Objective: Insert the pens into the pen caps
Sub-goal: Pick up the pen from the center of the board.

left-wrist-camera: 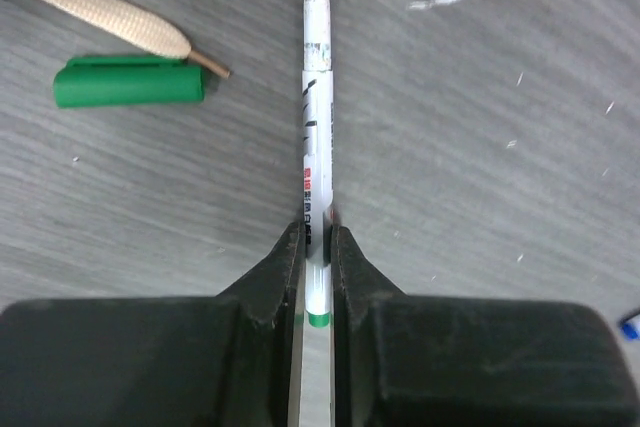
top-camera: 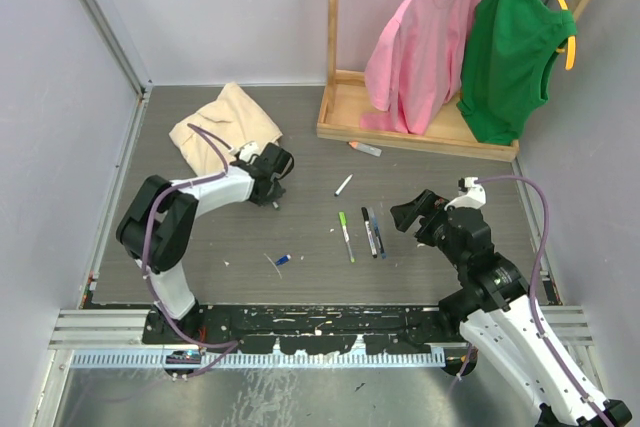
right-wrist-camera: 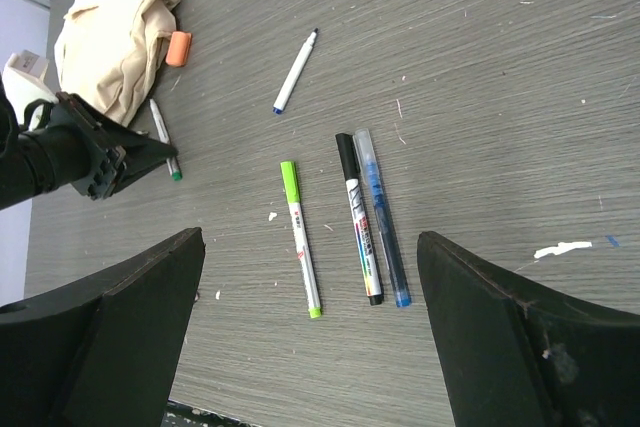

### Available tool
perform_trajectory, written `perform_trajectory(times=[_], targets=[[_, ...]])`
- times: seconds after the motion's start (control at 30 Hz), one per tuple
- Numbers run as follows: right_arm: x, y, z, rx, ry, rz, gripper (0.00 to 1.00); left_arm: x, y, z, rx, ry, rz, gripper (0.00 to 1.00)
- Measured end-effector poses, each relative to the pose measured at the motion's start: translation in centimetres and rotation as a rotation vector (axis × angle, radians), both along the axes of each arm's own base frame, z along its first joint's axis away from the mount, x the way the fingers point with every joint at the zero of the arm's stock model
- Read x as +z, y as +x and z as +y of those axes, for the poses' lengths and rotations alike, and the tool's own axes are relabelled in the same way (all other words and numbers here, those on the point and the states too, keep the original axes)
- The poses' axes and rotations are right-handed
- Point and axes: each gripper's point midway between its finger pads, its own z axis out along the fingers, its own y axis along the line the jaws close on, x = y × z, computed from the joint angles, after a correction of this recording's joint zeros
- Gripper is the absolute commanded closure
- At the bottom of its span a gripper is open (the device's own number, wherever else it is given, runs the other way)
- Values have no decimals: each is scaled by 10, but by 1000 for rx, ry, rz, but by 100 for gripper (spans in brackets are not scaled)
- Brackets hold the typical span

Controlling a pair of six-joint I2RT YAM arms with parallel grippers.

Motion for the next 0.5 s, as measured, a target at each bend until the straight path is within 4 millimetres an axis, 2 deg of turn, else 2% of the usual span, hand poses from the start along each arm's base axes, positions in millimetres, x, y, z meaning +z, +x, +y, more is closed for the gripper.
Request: perform_trajectory(times=[0.23,0.37,0.5], targets=[[-2,1,1,1,-4,7,8,7,-31,8,-178,53,28,100],[-2,2,3,8,-2,10,10,38,-39,4,-309,26,-33,100],[0,3,13,57,22,9,10,69,-51,-4,-424,-55,-138,100]])
